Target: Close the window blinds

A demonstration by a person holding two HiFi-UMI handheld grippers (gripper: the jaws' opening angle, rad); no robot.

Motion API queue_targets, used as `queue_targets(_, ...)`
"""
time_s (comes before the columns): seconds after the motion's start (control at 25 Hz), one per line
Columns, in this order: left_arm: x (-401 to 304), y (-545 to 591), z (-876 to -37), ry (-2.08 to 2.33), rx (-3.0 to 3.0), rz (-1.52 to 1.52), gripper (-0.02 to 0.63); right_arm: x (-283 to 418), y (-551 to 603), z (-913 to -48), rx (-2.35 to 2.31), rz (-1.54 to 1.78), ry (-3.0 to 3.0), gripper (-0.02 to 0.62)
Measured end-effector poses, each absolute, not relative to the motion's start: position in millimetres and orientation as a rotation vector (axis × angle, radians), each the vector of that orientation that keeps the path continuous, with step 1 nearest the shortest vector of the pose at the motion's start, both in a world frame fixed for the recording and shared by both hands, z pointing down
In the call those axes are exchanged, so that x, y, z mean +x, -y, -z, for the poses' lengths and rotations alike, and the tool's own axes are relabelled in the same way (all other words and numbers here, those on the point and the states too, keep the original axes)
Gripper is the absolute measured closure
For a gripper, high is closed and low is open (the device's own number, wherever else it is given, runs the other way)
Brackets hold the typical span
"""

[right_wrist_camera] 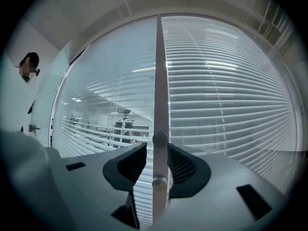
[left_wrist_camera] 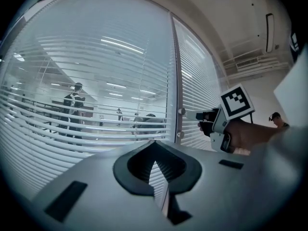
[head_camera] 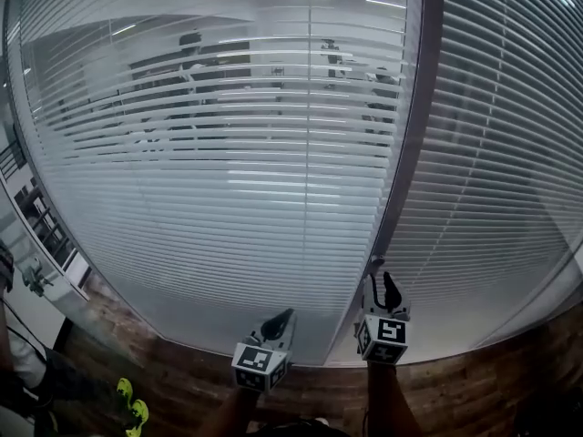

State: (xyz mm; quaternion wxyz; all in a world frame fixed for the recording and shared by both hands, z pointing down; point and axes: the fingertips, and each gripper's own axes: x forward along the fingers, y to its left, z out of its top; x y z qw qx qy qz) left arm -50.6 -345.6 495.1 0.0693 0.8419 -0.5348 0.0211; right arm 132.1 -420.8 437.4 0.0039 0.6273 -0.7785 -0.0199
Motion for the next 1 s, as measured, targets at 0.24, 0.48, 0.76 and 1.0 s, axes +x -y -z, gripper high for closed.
queue_targets(0.24,-46,350,-499,1.606,2.534,-0.06,0.606,135,438,-427,1.974,0.085,2.426,0.477)
queue_targets(0.48,-48,354,-510,1.6,2.528,-0.064,0.606,136,442,-428,1.973,0.044,2.454,0.477)
queue_targets(0.76,-52,355,-498,1.616,2.527,-0.049,0.606,134,448,-428,2.0,0.009,2.47,0.471)
queue_targets(1.0,-52,351,-504,1.597,2.536,-0.062,0.606,136,448,-428,2.026,0.017,2.469,0.472)
